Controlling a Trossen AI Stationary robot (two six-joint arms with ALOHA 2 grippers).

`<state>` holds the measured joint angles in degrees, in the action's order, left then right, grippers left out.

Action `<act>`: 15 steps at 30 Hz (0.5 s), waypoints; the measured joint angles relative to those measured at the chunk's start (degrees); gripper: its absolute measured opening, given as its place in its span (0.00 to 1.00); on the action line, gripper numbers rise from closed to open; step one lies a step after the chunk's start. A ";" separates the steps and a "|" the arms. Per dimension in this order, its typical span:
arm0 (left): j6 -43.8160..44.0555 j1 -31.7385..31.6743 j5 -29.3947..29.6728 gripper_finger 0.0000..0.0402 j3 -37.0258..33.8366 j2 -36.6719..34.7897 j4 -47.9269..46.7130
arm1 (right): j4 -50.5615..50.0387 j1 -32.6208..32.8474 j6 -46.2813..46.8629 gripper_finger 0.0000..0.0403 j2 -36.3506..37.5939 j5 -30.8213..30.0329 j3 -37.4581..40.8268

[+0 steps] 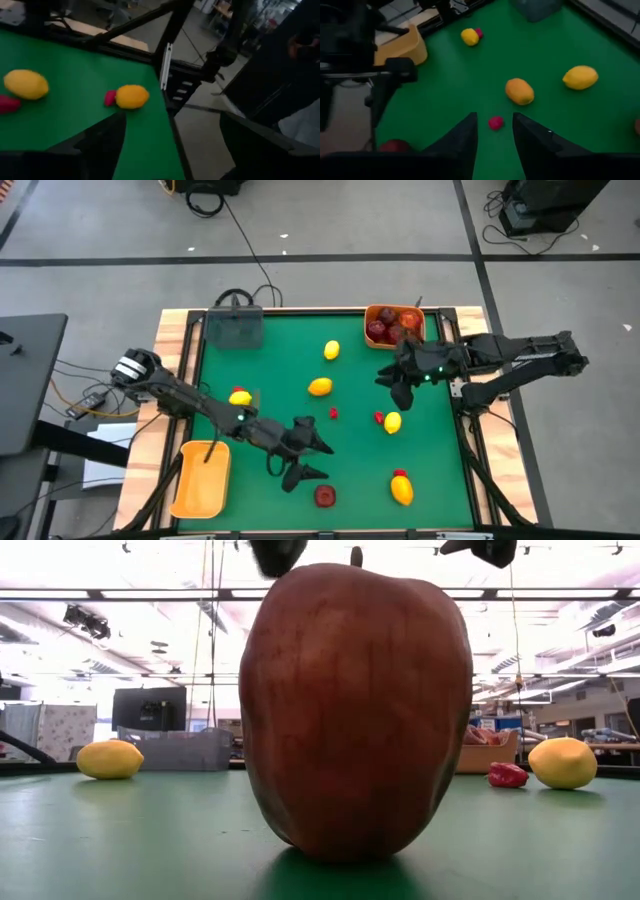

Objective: Sort produce into baskets
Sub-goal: Put the apple into the orange bin

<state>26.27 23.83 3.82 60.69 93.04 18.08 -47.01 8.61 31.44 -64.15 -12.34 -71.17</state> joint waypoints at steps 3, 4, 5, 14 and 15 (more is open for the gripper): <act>-3.83 0.40 -2.78 0.83 6.78 3.49 -11.34 | 1.70 2.46 1.61 0.37 -1.51 0.32 0.00; -5.18 0.42 -4.03 0.83 8.96 4.29 -15.85 | 1.92 3.38 3.24 0.38 -2.30 1.34 0.00; -6.34 0.44 -5.08 0.82 10.63 4.74 -20.30 | 2.53 4.15 4.93 0.38 -3.03 2.64 0.00; -9.48 2.27 -7.98 0.82 13.98 7.09 -29.64 | 8.33 11.55 22.02 0.38 -10.18 -0.95 0.02; -9.69 2.76 -8.34 0.83 14.07 7.42 -28.52 | 9.21 12.74 23.06 0.38 -10.76 -1.41 0.02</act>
<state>16.57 26.59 -4.53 74.77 100.46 -10.44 -37.80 21.35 54.50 -74.91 -13.75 -71.16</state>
